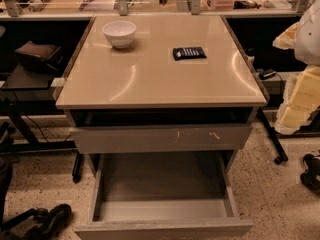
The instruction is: Close middle drawer
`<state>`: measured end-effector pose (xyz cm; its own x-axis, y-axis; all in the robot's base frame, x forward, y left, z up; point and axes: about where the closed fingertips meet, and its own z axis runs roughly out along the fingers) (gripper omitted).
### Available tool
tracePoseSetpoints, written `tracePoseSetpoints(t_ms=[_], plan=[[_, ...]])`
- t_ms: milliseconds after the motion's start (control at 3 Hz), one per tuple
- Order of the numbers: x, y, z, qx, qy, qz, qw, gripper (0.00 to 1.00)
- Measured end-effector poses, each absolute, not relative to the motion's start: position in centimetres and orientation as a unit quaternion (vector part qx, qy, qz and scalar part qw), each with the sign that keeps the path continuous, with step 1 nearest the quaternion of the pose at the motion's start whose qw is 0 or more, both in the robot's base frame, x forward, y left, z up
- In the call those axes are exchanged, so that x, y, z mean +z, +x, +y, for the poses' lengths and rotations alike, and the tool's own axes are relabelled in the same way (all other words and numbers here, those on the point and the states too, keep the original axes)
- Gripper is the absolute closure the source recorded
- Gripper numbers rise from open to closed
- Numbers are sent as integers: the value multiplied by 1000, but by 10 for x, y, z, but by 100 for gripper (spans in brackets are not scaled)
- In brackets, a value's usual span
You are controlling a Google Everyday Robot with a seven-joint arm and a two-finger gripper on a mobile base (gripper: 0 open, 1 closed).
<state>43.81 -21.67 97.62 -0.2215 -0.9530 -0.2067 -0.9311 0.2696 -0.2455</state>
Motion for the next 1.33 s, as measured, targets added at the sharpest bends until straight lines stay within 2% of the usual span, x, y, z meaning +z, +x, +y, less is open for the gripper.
tracePoseSetpoints(t_ms=[667, 1333], plan=[[962, 434, -218, -27, -597, 784, 169, 0], [844, 406, -223, 21, -557, 809, 187, 0]])
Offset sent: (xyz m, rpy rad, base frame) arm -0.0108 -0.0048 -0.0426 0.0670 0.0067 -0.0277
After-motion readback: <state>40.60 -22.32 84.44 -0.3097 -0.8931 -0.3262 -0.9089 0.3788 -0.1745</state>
